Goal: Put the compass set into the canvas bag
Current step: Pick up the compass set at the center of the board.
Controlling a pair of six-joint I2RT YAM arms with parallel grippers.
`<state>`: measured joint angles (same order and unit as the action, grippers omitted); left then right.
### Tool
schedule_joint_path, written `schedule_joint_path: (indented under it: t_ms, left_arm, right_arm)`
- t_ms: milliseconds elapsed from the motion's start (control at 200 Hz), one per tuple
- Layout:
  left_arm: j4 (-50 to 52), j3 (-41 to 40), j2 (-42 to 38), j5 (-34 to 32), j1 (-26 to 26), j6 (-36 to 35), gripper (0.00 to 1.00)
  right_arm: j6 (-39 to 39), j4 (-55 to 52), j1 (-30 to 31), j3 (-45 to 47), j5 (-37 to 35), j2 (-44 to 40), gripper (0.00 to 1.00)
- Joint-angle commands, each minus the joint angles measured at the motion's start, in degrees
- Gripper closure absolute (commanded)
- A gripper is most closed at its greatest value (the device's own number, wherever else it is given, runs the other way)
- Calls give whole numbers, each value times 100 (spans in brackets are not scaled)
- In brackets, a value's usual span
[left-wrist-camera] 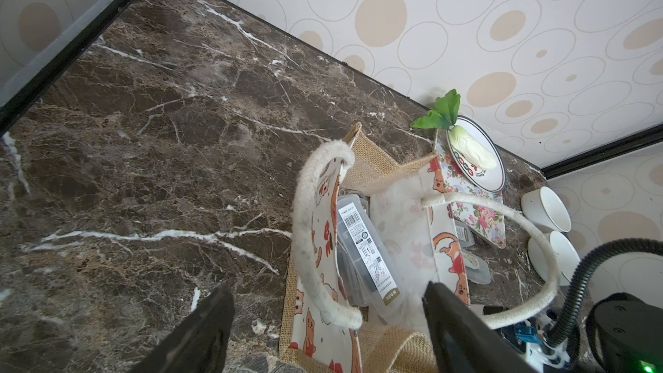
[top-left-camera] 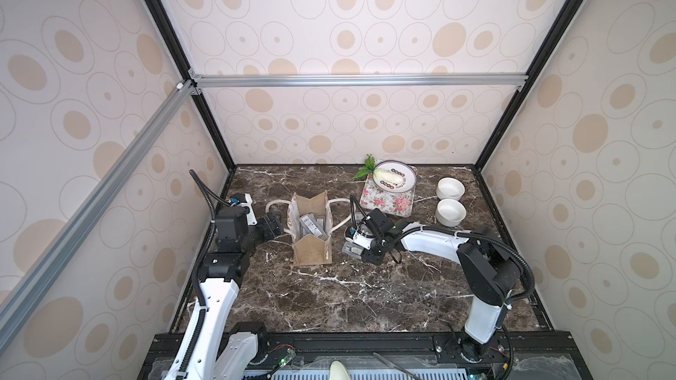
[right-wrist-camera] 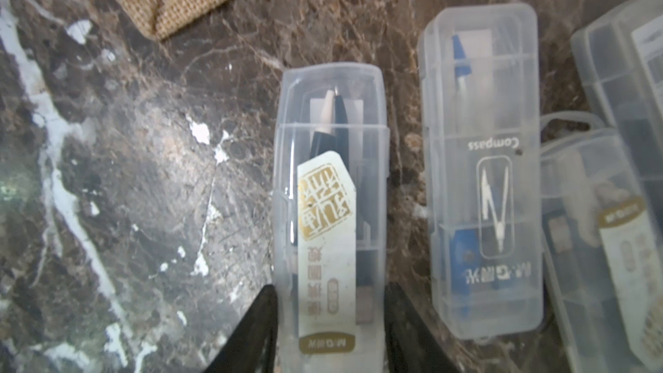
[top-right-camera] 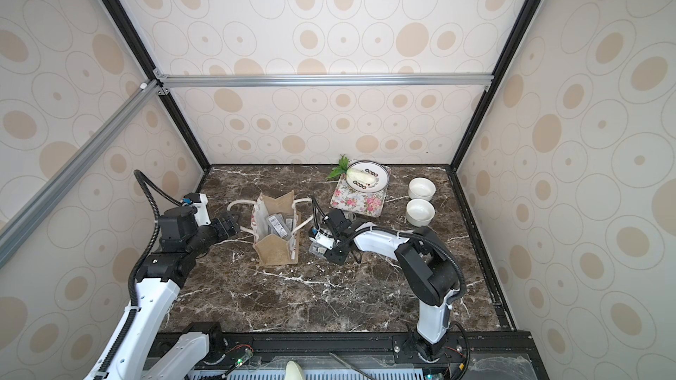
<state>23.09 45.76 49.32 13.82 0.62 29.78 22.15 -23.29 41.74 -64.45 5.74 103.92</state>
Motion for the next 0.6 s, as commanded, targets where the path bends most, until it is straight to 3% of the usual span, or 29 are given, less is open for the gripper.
schedule_joint_path:
  t_ms: [0, 375, 595]
  left_arm:
    - [-59, -13, -100, 5, -28, 33, 16]
    - [-41, -30, -160, 12, -32, 12, 15]
    - [-10, -16, -165, -12, -27, -3, 15]
  right_arm:
    - [-157, -424, 37, 150, -167, -215, 53]
    - [-316, -372, 106, -146, -152, -12, 39]
    - [-308, -649, 123, -622, 6, 458, 37]
